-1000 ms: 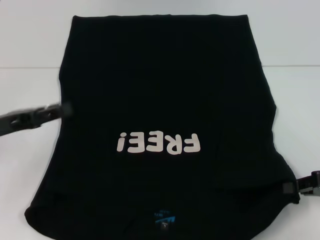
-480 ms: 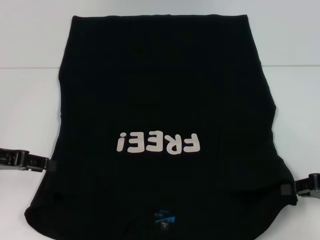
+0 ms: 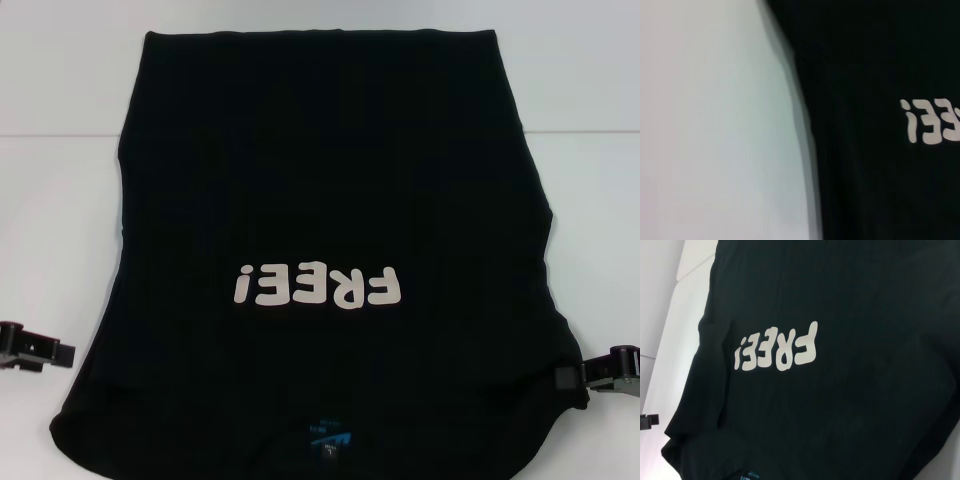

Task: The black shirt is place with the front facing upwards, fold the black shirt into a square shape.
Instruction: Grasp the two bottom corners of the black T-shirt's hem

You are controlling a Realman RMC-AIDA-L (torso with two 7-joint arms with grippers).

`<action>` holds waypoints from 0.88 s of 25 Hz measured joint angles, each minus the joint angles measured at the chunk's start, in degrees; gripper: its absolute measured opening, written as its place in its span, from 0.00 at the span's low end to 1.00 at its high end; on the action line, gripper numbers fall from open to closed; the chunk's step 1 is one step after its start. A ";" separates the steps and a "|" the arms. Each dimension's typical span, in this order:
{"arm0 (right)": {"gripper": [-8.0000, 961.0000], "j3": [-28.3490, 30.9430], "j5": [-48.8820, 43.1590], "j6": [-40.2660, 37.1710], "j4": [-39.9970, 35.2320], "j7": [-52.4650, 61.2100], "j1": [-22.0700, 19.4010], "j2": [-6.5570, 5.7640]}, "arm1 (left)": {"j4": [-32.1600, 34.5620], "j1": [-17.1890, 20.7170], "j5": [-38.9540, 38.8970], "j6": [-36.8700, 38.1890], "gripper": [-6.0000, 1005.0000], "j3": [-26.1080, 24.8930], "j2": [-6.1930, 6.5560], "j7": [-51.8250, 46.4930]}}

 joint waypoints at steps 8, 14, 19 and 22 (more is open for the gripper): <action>0.07 -0.05 -0.02 0.65 -0.05 -0.61 -0.25 0.03 | -0.48 0.94 2.81 1.21 0.64 -0.20 -0.52 -1.85; 0.07 -0.13 -0.02 0.85 0.13 -1.72 -0.16 0.10 | -0.77 1.68 3.08 2.16 0.82 0.14 -0.78 -1.98; 0.08 -0.22 -0.06 0.94 0.35 -2.42 0.07 0.24 | -1.10 2.69 3.11 1.47 0.83 0.16 -1.34 -2.04; 0.08 -0.51 -0.08 1.25 0.41 -2.74 0.08 0.34 | -2.61 2.90 3.12 -0.55 0.83 0.18 -1.50 -2.03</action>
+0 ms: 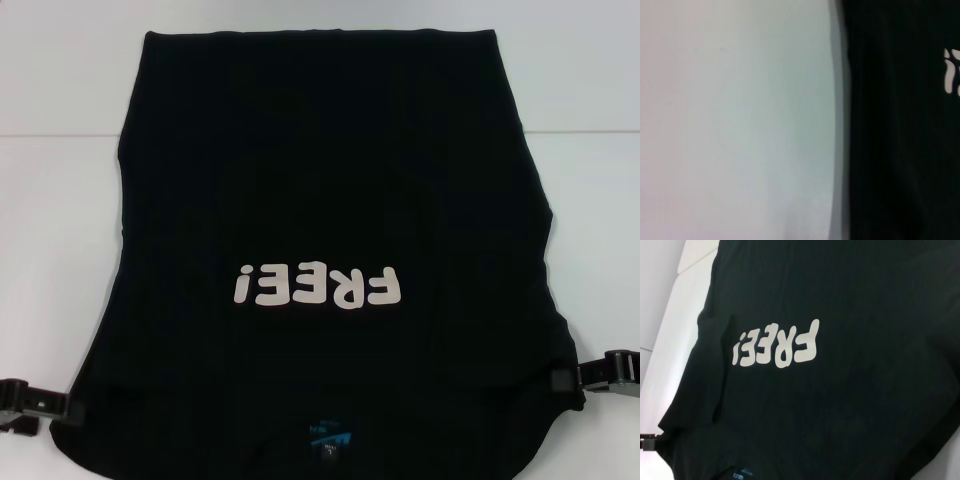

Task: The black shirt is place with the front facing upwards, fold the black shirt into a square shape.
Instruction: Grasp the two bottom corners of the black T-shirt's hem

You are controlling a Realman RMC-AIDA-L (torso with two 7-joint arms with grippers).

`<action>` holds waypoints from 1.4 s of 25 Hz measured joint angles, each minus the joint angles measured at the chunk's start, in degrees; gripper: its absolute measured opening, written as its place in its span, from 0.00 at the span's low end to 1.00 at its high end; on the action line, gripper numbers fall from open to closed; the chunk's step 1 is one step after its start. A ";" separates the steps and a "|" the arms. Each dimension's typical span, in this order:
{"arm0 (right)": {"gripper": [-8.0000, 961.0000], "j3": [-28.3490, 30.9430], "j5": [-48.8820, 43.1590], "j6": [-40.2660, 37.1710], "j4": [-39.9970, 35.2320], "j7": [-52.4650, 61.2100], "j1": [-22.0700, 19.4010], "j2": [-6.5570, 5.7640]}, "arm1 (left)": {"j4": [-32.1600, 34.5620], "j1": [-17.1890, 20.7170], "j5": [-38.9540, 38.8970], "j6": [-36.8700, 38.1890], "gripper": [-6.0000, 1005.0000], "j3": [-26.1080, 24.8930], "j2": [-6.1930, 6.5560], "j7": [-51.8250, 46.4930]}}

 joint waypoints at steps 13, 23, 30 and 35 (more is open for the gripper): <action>0.08 -0.31 -0.02 0.41 0.04 -0.11 -0.09 0.46 | -4.49 -0.93 -0.33 -4.19 0.83 0.31 0.40 0.66; 0.09 -0.33 -0.01 0.65 0.04 -0.16 -0.11 0.56 | -5.21 -1.03 -0.35 -4.43 0.83 1.74 0.42 0.67; 0.09 -0.33 0.17 0.65 0.04 -0.58 -0.57 0.68 | -5.21 -1.01 -0.37 -4.80 0.83 3.65 0.13 0.65; 0.09 -0.20 0.21 0.62 0.04 -0.66 -0.75 0.89 | -5.21 -0.95 -0.37 -5.12 0.80 3.67 0.04 0.86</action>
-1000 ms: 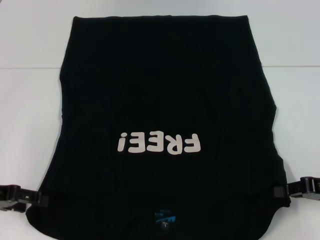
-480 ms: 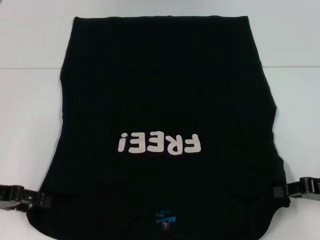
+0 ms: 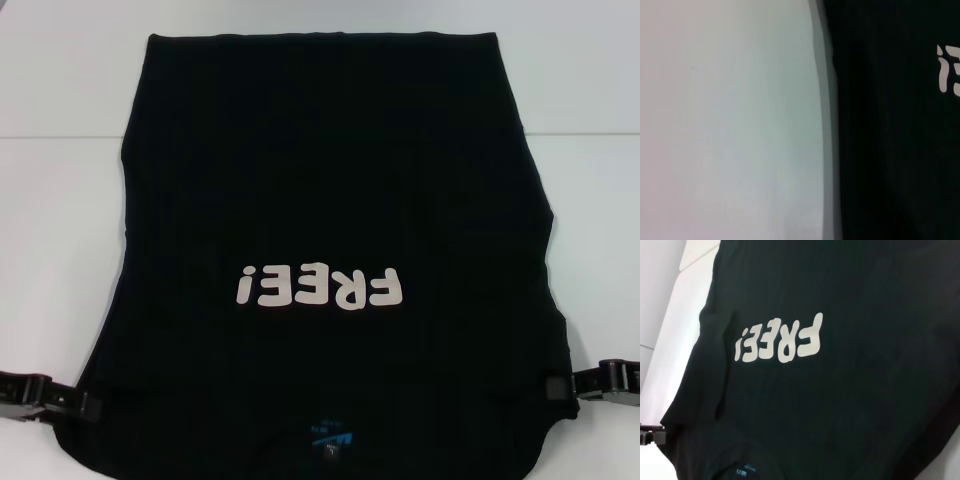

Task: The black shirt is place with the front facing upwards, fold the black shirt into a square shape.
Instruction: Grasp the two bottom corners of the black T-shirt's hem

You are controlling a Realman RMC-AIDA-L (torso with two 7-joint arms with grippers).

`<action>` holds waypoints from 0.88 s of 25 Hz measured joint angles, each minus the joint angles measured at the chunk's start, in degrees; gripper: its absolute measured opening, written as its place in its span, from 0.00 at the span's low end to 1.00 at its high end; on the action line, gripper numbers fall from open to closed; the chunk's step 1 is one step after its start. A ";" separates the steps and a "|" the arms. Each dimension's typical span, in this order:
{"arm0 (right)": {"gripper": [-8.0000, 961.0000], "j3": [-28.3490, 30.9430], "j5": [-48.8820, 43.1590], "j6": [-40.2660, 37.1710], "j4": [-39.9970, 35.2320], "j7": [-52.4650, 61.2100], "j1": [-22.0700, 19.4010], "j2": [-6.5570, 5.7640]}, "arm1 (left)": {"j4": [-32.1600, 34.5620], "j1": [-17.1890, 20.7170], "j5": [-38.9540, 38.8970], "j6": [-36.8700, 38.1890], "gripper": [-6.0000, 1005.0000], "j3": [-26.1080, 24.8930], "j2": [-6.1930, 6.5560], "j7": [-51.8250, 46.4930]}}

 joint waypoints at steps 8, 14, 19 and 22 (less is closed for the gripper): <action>0.09 0.11 0.10 -0.30 -0.31 0.16 0.44 0.19 | 0.62 -0.13 0.02 0.35 0.64 -0.49 -0.03 1.26; 0.10 0.31 0.13 -0.21 -0.31 0.22 0.62 -0.10 | 1.66 -0.17 -0.47 4.33 0.44 -1.31 0.04 2.48; 0.10 0.31 0.13 -0.10 -0.36 0.34 0.78 -0.14 | 3.48 -0.67 -1.89 8.21 0.29 -3.21 0.61 3.74; 0.10 0.19 0.13 0.13 -0.18 0.18 0.89 -0.10 | 3.42 -0.86 -1.80 8.03 0.20 -3.57 0.79 3.86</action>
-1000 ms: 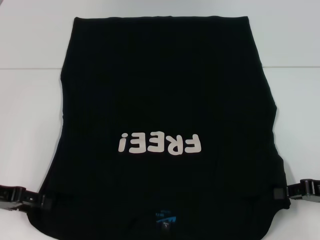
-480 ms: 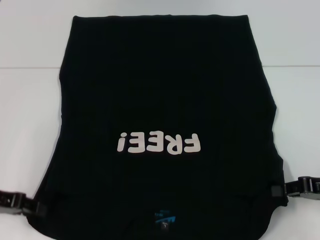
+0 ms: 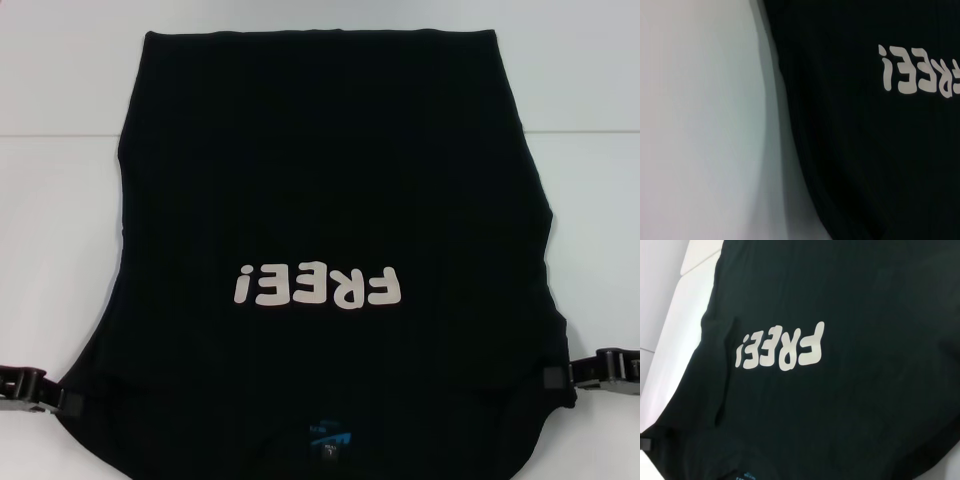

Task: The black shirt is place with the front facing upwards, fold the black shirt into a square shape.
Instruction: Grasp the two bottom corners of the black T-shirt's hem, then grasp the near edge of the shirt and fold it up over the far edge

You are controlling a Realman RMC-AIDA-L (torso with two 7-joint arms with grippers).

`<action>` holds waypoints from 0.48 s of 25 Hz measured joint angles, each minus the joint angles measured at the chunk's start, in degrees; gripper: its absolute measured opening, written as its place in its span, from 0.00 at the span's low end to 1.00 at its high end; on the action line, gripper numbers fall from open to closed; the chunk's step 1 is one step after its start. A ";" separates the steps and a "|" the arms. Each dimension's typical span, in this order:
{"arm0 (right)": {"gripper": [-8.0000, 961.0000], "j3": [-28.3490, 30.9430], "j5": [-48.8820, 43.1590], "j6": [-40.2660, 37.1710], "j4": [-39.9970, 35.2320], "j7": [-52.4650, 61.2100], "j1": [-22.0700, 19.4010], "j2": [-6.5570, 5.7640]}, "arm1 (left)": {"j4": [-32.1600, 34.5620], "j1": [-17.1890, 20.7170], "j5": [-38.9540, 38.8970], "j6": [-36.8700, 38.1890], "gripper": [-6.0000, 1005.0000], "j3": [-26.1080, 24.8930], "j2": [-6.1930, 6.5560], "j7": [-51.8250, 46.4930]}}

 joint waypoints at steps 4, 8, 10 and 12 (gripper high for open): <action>0.10 -0.08 0.00 0.02 0.05 -0.09 0.02 0.02 | -0.14 -0.05 -0.17 -0.23 0.07 -0.02 0.06 0.15; 0.10 0.11 -0.01 0.04 0.13 -0.11 0.03 -0.14 | -0.09 -0.07 -0.37 -0.44 0.04 -0.08 0.10 0.38; 0.10 0.18 -0.01 0.06 0.06 -0.08 -0.05 -0.18 | -0.10 -0.07 -0.47 -0.71 0.04 -0.28 0.11 0.69; 0.10 0.26 -0.01 0.08 -0.11 0.01 -0.19 -0.20 | -0.11 0.04 -0.62 -0.83 0.04 -1.28 0.14 1.73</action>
